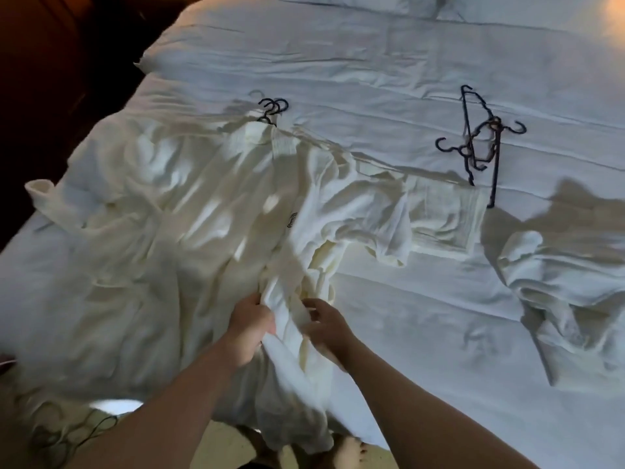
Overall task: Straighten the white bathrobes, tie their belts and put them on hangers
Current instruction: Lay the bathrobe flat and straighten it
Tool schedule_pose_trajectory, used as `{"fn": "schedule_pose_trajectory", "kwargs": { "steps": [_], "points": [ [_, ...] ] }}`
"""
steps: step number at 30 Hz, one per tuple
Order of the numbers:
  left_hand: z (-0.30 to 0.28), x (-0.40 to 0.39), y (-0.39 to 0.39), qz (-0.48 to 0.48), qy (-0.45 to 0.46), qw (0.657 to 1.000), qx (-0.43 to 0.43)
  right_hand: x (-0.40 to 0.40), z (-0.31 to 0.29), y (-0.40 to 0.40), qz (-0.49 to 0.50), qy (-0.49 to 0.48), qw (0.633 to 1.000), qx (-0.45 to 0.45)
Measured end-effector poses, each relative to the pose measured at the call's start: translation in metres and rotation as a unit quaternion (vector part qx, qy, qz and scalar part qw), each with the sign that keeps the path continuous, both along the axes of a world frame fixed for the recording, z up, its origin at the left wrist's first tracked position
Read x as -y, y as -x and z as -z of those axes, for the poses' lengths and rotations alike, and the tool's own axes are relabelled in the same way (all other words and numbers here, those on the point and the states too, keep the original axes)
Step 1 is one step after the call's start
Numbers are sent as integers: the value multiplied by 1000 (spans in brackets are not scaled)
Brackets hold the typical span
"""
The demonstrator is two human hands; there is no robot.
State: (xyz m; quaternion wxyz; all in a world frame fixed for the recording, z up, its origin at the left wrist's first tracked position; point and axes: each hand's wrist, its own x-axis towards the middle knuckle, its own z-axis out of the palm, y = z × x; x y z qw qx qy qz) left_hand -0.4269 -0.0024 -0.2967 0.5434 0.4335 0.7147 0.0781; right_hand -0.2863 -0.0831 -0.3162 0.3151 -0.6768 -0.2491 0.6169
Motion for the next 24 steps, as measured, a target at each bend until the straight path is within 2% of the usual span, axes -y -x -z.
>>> {"fn": "schedule_pose_trajectory", "kwargs": {
  "steps": [2, 5, 7, 10, 13, 17, 20, 22, 24],
  "points": [
    [0, -5, 3, 9, -3, 1000, -2, -5, -7, 4, -5, 50, 997, -59],
    [-5, -7, 0, 40, -24, 999, -16, 0, -11, 0, -31, 127, 986, -100],
    [-9, -6, -5, 70, -44, 997, -6, 10, -14, -6, -48, 155, 981, -103],
    [-10, -6, -13, 110, -68, 992, 14, 27, -17, -13, -76, 150, 984, -56],
    [-9, -4, -19, 170, -73, 983, 19, 47, -18, -13, 3, 152, 987, -41],
    [-18, -10, -18, 296, -79, 951, -31, 50, -30, -8, 113, 160, 979, -66],
    [-27, -14, -18, 359, -103, 924, -86, 36, -53, -21, 212, 96, 972, -25],
    [-30, -12, -18, 395, -163, 895, -129, 32, -68, -33, 174, 43, 984, 11],
    [-31, -8, -22, 433, -229, 858, -155, 34, -76, -40, 14, 72, 994, 85]
  ]
}}
